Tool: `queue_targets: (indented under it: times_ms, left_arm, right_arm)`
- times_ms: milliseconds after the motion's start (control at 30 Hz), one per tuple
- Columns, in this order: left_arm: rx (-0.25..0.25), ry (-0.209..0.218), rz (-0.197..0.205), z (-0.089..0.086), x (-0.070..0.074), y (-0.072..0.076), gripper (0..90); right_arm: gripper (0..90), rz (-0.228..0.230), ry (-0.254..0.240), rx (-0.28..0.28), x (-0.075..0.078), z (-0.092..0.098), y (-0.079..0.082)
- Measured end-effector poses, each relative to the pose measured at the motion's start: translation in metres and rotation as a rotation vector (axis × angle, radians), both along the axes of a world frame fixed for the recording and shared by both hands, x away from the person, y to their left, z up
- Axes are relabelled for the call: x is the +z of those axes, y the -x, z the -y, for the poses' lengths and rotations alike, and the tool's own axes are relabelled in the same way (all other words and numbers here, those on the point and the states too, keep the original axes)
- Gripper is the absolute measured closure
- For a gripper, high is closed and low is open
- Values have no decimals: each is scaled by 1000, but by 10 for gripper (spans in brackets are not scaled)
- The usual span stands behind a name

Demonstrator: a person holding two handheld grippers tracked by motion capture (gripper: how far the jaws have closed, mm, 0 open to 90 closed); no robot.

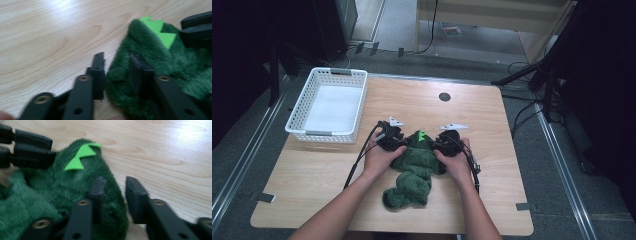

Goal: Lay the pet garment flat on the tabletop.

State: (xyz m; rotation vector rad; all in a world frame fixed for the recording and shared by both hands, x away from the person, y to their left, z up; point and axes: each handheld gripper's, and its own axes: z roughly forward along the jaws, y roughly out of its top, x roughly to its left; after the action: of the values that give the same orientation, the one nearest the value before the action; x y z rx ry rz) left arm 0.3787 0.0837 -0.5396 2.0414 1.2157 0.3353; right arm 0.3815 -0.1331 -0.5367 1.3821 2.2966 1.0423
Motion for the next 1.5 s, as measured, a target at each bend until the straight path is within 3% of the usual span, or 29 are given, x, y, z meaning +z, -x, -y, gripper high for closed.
queue_targets:
  times_ms: [67,133,167,233,300,367,400,433,467,500,533,633,700,833,900,1000,1067,1167,1300,1367,1433,1500]
  left_arm:
    - [-30,-40,19,2,1,3,849]
    - [-27,-63,39,4,4,4,888]
    - [-17,-78,70,3,8,6,892]
    - [18,-60,129,0,16,8,896]
    - [53,-54,185,-2,22,8,895]
    - [87,-53,203,-3,23,6,890]
    - [97,-58,190,-3,22,4,870]
    - [100,-56,135,-2,16,-1,811]
    - [95,-53,104,-3,13,-4,720]
    - [99,-54,91,-5,10,-4,634]
    - [109,-33,99,-10,9,-2,604]
    - [122,73,88,-27,12,6,566]
    - [109,116,91,-37,15,14,556]
    - [79,194,83,-48,18,35,554]
    - [62,215,71,-50,17,43,563]
    - [35,225,44,-50,14,55,585]
    - [17,216,12,-49,8,60,590]
    - [4,191,-30,-46,1,62,580]
    - [-25,175,-45,-41,-4,65,572]
    - [-34,187,-51,-40,-4,65,655]
    - [-55,230,-82,-42,-3,64,770]
    - [-75,253,-94,-44,-1,65,824]
  right_arm:
    - [870,19,36,44,-1,-4,2]
    - [900,35,54,58,1,-7,3]
    - [900,51,60,55,2,-8,3]
    - [900,115,36,31,8,-7,4]
    - [900,178,-24,5,17,-3,3]
    - [900,223,-68,-13,22,-1,2]
    - [900,222,-63,-17,22,-3,0]
    - [862,204,-47,-20,20,-5,-1]
    - [780,158,-21,-30,15,-6,-5]
    - [693,139,-12,-40,13,-6,-7]
    - [663,124,-18,-65,12,-2,-7]
    - [605,128,-107,-128,19,18,1]
    - [606,147,-165,-136,27,32,12]
    - [634,177,-215,-94,37,48,45]
    - [655,192,-228,-46,40,51,66]
    - [667,187,-246,22,39,47,89]
    - [654,169,-212,61,34,40,98]
    - [612,143,-157,69,23,31,97]
    - [548,88,-110,-8,4,23,88]
    - [622,70,-97,-25,-3,21,86]
    - [728,58,-124,-13,-3,21,85]
    - [795,46,-177,13,1,22,86]
